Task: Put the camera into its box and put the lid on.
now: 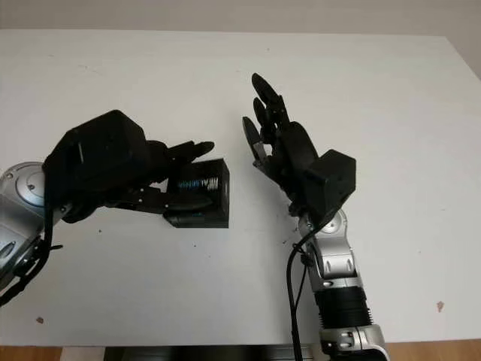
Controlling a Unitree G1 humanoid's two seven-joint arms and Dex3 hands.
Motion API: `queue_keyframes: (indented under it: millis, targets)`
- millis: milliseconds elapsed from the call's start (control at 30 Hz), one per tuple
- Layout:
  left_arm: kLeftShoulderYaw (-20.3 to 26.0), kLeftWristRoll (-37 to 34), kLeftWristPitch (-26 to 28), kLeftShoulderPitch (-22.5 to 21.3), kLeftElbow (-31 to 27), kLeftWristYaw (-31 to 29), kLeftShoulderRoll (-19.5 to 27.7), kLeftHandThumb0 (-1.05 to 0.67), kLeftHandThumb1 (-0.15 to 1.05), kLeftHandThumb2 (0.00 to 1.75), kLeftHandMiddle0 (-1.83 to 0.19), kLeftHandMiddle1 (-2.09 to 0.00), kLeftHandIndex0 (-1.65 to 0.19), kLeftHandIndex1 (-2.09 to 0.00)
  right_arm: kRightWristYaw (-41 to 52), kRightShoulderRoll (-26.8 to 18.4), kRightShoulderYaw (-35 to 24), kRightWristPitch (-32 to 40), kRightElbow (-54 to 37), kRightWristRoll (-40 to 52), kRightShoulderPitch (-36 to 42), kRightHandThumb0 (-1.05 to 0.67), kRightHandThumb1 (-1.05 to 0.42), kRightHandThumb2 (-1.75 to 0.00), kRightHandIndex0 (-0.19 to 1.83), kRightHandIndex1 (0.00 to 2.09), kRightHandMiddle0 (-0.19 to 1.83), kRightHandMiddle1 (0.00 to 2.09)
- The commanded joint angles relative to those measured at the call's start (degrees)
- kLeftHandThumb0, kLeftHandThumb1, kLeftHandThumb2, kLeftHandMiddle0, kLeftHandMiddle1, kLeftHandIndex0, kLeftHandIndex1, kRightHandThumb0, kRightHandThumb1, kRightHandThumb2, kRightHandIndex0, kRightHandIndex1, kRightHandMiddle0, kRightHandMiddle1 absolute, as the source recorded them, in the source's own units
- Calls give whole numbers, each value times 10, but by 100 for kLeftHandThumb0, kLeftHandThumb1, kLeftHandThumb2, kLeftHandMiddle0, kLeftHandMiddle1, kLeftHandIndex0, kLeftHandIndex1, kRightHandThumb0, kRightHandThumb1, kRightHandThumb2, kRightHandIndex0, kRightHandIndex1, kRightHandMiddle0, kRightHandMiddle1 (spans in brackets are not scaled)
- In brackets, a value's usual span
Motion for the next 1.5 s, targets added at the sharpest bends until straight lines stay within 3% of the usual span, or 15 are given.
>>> queue_keyframes:
  millis: [0,400,767,1067,1233,1467]
  targets:
    - [-15,-16,2,9,-12,-11,-4,-45,105,24,2,-12,16,-7,1,1,1,-8,1,-1,-4,-62,-105,-55,-3,6,-19,38]
    - [-24,-16,0,4,-19,-13,3,-46,105,24,0,-10,18,-6,2,2,0,-9,1,1,0,-63,-105,-54,-3,6,-18,37]
    - [-107,37,-79,-52,21,-49,41,-51,105,30,19,0,19,0,-3,4,6,-10,4,-8,-2,-64,-105,-54,-2,6,-16,34]
    - [-141,183,-278,-59,45,-78,69,-60,105,39,19,0,19,0,-3,11,5,-1,2,-2,-4,-64,-105,-53,-2,6,-15,32]
    - [-123,269,-400,-35,59,-71,63,-64,105,46,19,0,19,0,-2,12,5,0,3,-1,-4,-63,-105,-53,-3,6,-15,31]
    - [-87,322,-471,-14,53,-94,44,-64,105,50,19,0,19,0,1,13,5,4,-1,3,-4,-63,-105,-53,-3,5,-15,29]
